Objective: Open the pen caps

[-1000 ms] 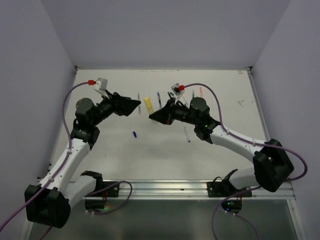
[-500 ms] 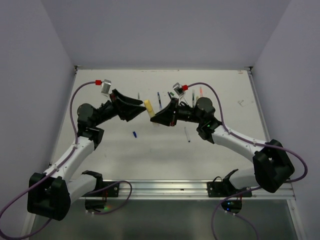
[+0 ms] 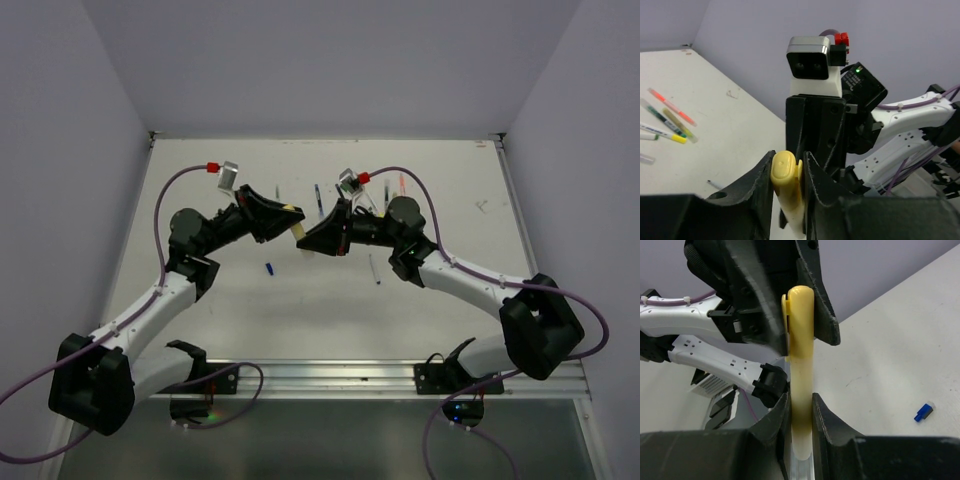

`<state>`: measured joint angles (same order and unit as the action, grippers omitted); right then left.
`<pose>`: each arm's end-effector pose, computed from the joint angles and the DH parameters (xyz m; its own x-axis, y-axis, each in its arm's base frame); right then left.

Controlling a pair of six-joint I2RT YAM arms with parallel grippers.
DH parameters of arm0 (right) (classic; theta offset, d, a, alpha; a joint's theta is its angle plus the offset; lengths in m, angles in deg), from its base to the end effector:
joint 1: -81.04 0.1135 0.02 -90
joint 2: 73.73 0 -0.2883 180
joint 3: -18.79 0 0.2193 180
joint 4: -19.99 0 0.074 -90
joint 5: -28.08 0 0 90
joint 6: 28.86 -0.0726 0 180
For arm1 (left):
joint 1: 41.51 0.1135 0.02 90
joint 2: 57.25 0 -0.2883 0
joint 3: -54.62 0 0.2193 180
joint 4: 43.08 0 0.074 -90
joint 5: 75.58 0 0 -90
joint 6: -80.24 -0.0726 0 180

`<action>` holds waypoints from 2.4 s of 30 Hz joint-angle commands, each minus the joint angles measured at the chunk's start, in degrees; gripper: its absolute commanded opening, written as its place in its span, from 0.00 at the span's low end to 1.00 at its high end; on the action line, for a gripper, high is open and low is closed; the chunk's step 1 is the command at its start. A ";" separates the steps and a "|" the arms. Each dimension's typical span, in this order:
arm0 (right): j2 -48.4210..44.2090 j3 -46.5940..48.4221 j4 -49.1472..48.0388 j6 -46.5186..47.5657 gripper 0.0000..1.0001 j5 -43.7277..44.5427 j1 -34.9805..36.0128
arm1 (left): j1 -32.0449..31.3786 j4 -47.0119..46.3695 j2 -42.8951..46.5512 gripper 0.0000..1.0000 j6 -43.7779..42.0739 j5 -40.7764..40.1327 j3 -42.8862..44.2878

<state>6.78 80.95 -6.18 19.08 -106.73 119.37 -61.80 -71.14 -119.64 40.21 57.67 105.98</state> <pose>0.2075 0.2293 0.3459 -0.5824 0.1454 -0.7998 -0.8048 0.0352 0.5925 0.1919 -0.1240 0.3642 -0.4872 -0.4145 -0.7686 0.7680 0.2155 -0.6031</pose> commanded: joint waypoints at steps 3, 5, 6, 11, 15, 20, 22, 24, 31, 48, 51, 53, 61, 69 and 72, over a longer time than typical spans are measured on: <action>0.26 1.53 -3.84 -0.39 0.00 -1.32 0.17 | -0.27 -3.61 1.22 0.13 -0.49 -2.64 1.61; 0.70 1.18 -3.92 -0.30 0.00 -1.68 0.17 | -0.27 -3.43 1.39 0.00 -0.67 -3.16 1.69; 0.79 0.92 -3.84 -0.04 0.00 -2.20 0.26 | -0.27 -3.52 1.74 0.00 -0.67 -3.43 1.69; 1.32 -2.32 -2.17 2.24 0.00 -3.34 0.17 | -0.18 -4.30 3.24 0.00 -1.29 -6.94 3.01; 1.93 -5.85 -4.36 1.38 0.00 -5.45 0.17 | 0.17 -8.43 4.47 0.00 -1.28 -10.37 3.63; 1.93 -10.06 -5.07 1.54 0.00 -7.12 0.96 | 1.75 -14.41 4.47 0.00 -1.37 -14.15 6.52; 1.67 -11.30 -4.98 1.90 0.00 -7.04 0.96 | 2.27 -15.20 4.30 0.00 -1.98 -15.81 8.27; 1.67 -13.14 -4.98 2.16 0.00 -6.95 0.96 | 2.45 -15.64 3.95 0.00 -2.34 -17.48 9.16; 0.80 -17.45 -8.23 0.58 0.00 -6.69 0.70 | 3.33 -15.76 3.68 0.00 -2.60 -21.97 11.35; -11.61 -5.85 52.32 21.24 0.00 47.72 -7.73 | 3.42 69.06 -1.76 0.10 -21.85 -45.76 15.15; -9.15 -5.59 54.78 20.27 0.00 47.10 -11.86 | 3.42 71.89 -4.66 0.12 -21.33 -46.58 12.60; -7.22 -5.59 55.75 20.27 0.00 47.02 -13.62 | 3.42 71.28 -6.50 0.12 -20.80 -46.15 10.31; 0.52 -4.54 56.72 19.56 0.00 45.08 -17.32 | 3.33 67.94 -13.01 0.15 -18.60 -45.79 6.53; 5.18 -3.83 54.79 19.83 0.05 40.34 -17.32 | 3.42 65.39 -17.32 0.20 -17.20 -48.43 5.74; 5.71 -3.65 54.00 20.35 0.09 39.46 -17.23 | 3.42 63.73 -18.20 0.25 -16.67 -48.95 4.95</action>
<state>11.57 75.70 49.19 38.34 -65.01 102.08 -58.76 -3.89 -137.15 22.12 10.52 111.82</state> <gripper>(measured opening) 0.191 0.250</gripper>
